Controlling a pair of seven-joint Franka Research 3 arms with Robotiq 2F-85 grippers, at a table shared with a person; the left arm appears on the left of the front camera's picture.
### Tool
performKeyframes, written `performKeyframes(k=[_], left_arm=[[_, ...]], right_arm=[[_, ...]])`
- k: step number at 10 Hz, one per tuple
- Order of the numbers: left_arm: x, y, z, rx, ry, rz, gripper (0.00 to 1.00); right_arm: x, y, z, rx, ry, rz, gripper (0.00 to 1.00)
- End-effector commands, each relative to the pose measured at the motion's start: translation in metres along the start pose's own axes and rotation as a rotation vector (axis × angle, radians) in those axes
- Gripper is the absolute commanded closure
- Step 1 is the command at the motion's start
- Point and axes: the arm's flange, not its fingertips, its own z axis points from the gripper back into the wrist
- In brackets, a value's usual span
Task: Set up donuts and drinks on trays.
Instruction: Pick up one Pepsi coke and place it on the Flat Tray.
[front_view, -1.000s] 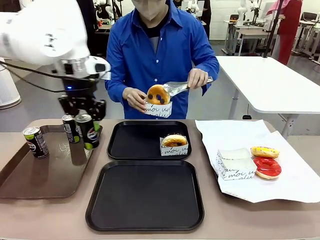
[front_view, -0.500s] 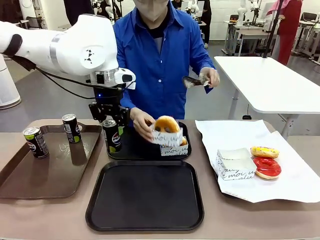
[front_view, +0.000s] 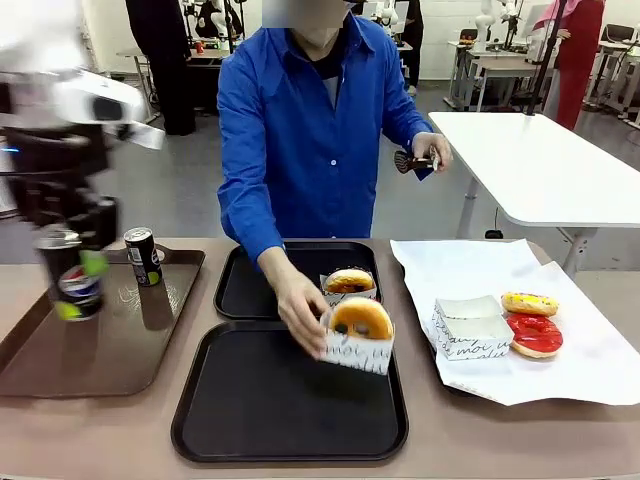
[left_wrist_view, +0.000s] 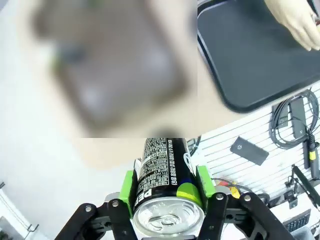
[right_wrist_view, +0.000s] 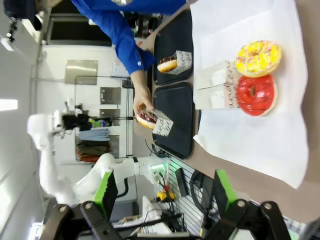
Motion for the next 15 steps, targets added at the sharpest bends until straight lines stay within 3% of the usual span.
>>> performKeyframes(k=[1,2,14,15], left_arm=[[0.0,0.013,-0.012,-0.017,-0.037,0.035,0.41],[0.0,0.0,0.0,0.0,0.0,0.0,0.41],[0.0,0.0,-0.005,-0.001,0.009,0.0,0.41],[0.041,-0.012,-0.003,-0.042,-0.054,-0.015,0.41]], right_arm=[[0.0,0.001,0.001,0.015,-0.003,0.013,0.0],[0.0,0.001,0.001,0.015,-0.003,0.013,0.0],[0.0,0.001,0.001,0.015,-0.003,0.013,0.0],[0.0,0.001,0.001,0.015,-0.003,0.013,0.0]])
